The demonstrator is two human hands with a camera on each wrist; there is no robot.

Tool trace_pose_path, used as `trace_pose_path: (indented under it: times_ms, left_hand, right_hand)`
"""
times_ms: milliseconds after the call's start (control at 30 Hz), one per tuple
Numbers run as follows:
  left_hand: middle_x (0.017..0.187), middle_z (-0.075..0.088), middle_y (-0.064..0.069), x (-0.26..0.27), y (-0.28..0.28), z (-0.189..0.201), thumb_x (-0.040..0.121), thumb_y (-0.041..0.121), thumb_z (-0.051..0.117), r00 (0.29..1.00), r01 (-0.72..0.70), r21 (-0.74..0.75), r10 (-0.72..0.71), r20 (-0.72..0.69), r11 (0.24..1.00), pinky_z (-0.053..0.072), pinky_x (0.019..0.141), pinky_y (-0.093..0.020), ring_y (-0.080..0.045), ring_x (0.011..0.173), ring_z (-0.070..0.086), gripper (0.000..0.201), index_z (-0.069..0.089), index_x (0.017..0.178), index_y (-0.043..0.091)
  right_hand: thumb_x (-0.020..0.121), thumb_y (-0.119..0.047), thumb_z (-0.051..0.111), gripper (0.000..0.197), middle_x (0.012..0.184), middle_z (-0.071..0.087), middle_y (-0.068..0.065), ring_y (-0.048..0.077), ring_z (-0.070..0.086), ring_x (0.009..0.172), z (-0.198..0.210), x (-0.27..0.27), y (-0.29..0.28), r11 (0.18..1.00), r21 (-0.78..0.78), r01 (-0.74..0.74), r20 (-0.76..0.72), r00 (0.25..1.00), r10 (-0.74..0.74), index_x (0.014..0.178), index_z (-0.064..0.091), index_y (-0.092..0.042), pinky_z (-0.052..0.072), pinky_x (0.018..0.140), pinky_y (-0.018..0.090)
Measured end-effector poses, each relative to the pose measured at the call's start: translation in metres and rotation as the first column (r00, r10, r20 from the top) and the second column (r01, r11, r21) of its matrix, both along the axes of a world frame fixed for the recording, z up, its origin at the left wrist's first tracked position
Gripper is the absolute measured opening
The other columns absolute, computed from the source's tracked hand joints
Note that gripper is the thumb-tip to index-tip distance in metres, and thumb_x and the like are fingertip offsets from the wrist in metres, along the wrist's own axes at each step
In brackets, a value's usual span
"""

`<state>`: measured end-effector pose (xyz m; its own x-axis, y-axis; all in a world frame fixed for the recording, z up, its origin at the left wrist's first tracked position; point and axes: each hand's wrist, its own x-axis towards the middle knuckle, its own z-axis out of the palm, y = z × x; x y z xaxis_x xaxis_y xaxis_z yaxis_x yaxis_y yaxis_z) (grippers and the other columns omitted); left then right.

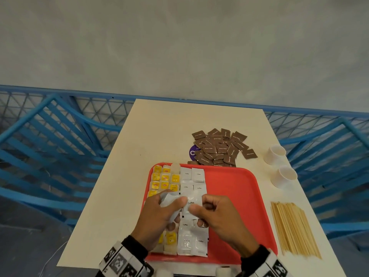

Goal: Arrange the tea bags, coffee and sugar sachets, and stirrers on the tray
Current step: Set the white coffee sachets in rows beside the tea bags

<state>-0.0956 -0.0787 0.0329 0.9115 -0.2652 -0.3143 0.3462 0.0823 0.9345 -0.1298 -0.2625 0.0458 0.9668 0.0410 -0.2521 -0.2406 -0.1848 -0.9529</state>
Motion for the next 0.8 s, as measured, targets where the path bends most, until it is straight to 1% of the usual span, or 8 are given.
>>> trace_pose_path:
  times_ms: [67, 133, 267, 367, 500, 633, 700, 800]
  left_hand:
    - [0.062, 0.058, -0.01, -0.004, 0.006, -0.007, 0.08, 0.028, 0.081, 0.999, 0.039, 0.075, -0.04, 0.022, 0.996, 0.037, 0.046, -0.027, -0.022, 0.054, 0.053, 0.027, 0.071, 0.087, 0.004]
    - [0.062, 0.058, -0.008, -0.009, 0.012, -0.012, 0.083, 0.028, 0.08, 0.99, 0.135, 0.154, -0.139, 0.013, 0.979, 0.038, 0.046, -0.027, -0.022, 0.055, 0.053, 0.023, 0.072, 0.089, 0.007]
    - [0.061, 0.062, -0.004, -0.017, 0.017, -0.019, 0.077, 0.036, 0.08, 0.97, 0.241, 0.203, -0.232, -0.07, 0.949, 0.042, 0.048, -0.028, -0.018, 0.055, 0.054, 0.029, 0.076, 0.097, 0.016]
    - [0.059, 0.06, -0.003, -0.017, 0.018, -0.025, 0.083, 0.026, 0.079, 0.977, 0.201, 0.183, -0.184, -0.106, 0.962, 0.04, 0.048, -0.027, -0.016, 0.052, 0.053, 0.02, 0.075, 0.099, 0.013]
    - [0.059, 0.062, -0.005, -0.016, 0.018, -0.028, 0.078, 0.031, 0.084, 0.966, 0.241, 0.205, -0.214, -0.145, 0.949, 0.042, 0.047, -0.026, -0.016, 0.052, 0.053, 0.031, 0.072, 0.099, 0.012]
    - [0.06, 0.062, -0.006, -0.015, 0.02, -0.032, 0.07, 0.033, 0.086, 0.976, 0.168, 0.157, -0.142, -0.165, 0.973, 0.042, 0.046, -0.025, -0.014, 0.05, 0.054, 0.042, 0.072, 0.103, 0.012]
    - [0.059, 0.061, -0.005, -0.014, 0.021, -0.034, 0.076, 0.026, 0.085, 0.976, 0.17, 0.172, -0.142, -0.165, 0.97, 0.042, 0.044, -0.024, -0.013, 0.048, 0.053, 0.032, 0.072, 0.102, 0.011]
    - [0.058, 0.062, -0.004, -0.014, 0.026, -0.042, 0.078, 0.017, 0.083, 0.973, 0.203, 0.238, -0.17, -0.154, 0.95, 0.045, 0.047, -0.026, -0.016, 0.051, 0.056, 0.018, 0.072, 0.09, 0.007]
  right_hand:
    - [0.085, -0.028, 0.078, 0.015, 0.068, 0.065, 0.002, 0.013, 0.061, 0.064, -0.003, -0.007, 0.003, 1.0, 0.011, -0.027, -0.011, 1.0, 0.027, 0.078, 0.073, -0.017, 0.045, 0.059, 0.027]
    - [0.087, -0.033, 0.075, 0.012, 0.073, 0.066, 0.002, 0.011, 0.054, 0.063, -0.009, -0.012, 0.005, 1.0, 0.0, -0.019, -0.006, 1.0, 0.019, 0.089, 0.077, -0.021, 0.044, 0.059, 0.026]
    - [0.085, -0.022, 0.078, 0.006, 0.066, 0.067, 0.004, 0.014, 0.056, 0.057, -0.019, -0.015, 0.01, 0.994, 0.019, 0.108, -0.035, 0.994, -0.108, 0.084, 0.079, -0.017, 0.048, 0.057, 0.031]
    - [0.082, -0.023, 0.08, 0.01, 0.062, 0.064, 0.001, 0.014, 0.056, 0.055, -0.024, -0.017, 0.012, 0.985, 0.062, 0.163, -0.097, 0.983, -0.157, 0.08, 0.078, -0.013, 0.049, 0.059, 0.033]
    - [0.083, -0.019, 0.079, 0.01, 0.062, 0.064, 0.001, 0.013, 0.057, 0.055, -0.03, -0.015, 0.013, 0.976, 0.08, 0.202, -0.11, 0.975, -0.193, 0.08, 0.077, -0.01, 0.051, 0.057, 0.032]
    - [0.082, -0.021, 0.081, 0.02, 0.063, 0.062, 0.007, 0.018, 0.056, 0.057, -0.038, -0.014, 0.011, 0.971, 0.131, 0.198, -0.222, 0.961, -0.166, 0.085, 0.073, -0.004, 0.05, 0.057, 0.03]
    - [0.082, -0.019, 0.081, 0.018, 0.062, 0.06, 0.007, 0.018, 0.056, 0.057, -0.043, -0.011, 0.011, 0.98, 0.1, 0.175, -0.25, 0.957, -0.145, 0.083, 0.072, -0.003, 0.049, 0.055, 0.028]
    - [0.085, -0.01, 0.077, 0.012, 0.063, 0.057, 0.007, 0.013, 0.054, 0.054, -0.051, 0.005, 0.007, 0.96, 0.045, 0.278, -0.249, 0.933, -0.259, 0.082, 0.071, 0.0, 0.049, 0.052, 0.025]
